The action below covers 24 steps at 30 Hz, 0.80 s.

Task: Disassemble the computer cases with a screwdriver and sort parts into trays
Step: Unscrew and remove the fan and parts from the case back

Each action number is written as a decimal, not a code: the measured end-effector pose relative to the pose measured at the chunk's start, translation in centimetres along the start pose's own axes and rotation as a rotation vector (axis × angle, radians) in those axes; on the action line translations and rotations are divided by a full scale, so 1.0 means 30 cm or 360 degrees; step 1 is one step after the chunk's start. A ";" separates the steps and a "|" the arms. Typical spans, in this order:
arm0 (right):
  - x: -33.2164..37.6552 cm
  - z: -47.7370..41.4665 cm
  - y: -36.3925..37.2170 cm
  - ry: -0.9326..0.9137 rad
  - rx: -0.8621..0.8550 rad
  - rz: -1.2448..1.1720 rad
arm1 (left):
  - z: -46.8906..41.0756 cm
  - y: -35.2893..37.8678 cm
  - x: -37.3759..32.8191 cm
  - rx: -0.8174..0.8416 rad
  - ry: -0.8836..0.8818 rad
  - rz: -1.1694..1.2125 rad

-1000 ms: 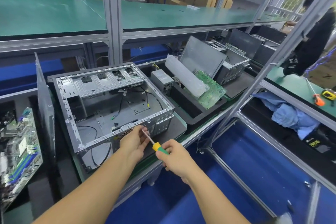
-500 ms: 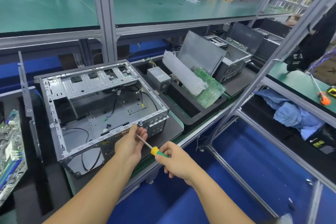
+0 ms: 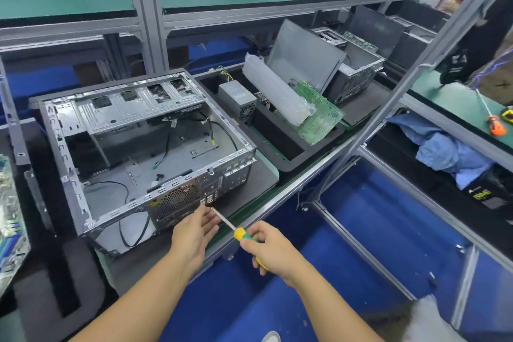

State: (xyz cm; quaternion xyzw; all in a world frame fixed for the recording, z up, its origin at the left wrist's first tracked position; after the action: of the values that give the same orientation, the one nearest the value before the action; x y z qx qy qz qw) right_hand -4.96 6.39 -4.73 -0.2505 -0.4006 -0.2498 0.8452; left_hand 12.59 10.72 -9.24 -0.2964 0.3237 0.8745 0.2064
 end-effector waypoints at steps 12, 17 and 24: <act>-0.054 -0.068 -0.089 -0.0036 0.0121 -0.0185 | -0.109 0.067 0.092 0.0039 0.0012 -0.0240; 0.055 -0.140 -0.047 -0.0057 0.0583 -0.0317 | -0.142 0.074 0.096 -0.0037 0.0026 -0.0069; 0.155 -0.218 0.065 -0.0117 0.0927 -0.0257 | -0.036 -0.030 -0.076 -0.0008 0.0215 -0.1372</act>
State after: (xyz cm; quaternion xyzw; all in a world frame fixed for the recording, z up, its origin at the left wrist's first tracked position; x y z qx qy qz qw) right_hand 2.45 2.74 -5.07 0.0262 -0.5044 -0.1816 0.8438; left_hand 15.18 10.22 -8.80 -0.4616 0.1810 0.6877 0.5302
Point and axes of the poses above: each hand's wrist, its own z-axis away from the middle knuckle, its own y-axis out of the palm, x = y × z, the point moved 8 cm from there along -z, towards the middle knuckle, and after that the axes turned 6 degrees about x, right-handed, at the moved point
